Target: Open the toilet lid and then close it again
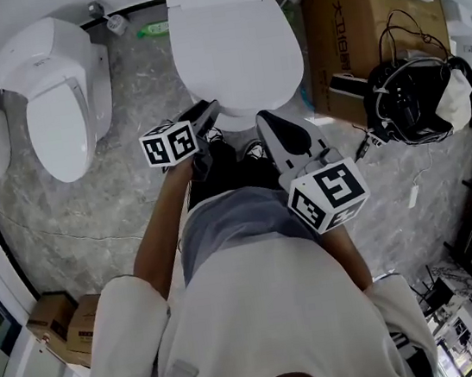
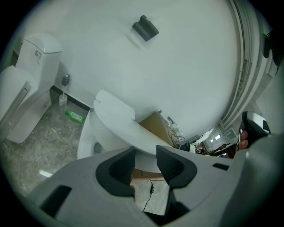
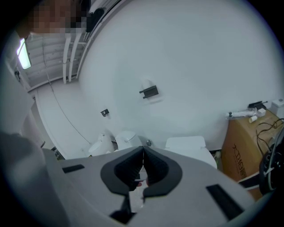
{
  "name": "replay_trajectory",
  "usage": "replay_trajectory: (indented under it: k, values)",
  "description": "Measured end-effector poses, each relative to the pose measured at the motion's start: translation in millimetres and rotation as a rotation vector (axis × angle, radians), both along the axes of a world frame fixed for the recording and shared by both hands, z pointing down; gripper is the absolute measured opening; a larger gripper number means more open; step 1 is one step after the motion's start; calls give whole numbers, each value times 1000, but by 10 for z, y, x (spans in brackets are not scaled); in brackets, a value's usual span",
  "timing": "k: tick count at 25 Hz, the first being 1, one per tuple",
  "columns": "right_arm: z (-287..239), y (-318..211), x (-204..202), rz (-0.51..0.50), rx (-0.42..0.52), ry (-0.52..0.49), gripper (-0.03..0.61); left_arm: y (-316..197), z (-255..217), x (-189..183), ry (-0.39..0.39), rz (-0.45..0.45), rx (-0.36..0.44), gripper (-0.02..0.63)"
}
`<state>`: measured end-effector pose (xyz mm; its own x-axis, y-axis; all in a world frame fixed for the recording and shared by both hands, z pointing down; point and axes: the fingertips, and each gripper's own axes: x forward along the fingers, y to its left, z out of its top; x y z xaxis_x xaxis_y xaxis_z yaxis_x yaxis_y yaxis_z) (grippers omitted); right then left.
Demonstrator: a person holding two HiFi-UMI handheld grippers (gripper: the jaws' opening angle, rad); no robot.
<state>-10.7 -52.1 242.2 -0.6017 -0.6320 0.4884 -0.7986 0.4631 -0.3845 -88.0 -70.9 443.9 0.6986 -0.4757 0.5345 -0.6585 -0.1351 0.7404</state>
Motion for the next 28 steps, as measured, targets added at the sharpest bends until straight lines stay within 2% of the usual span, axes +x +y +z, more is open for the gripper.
replay_trajectory:
  k: [16, 28]
  values:
    - [-196, -60, 42, 15, 49, -3, 11, -440, -488, -22, 23, -2, 192, 141]
    - [-285, -62, -30, 26, 76, 13, 11, -639, -664, -58, 27, -2, 235, 126]
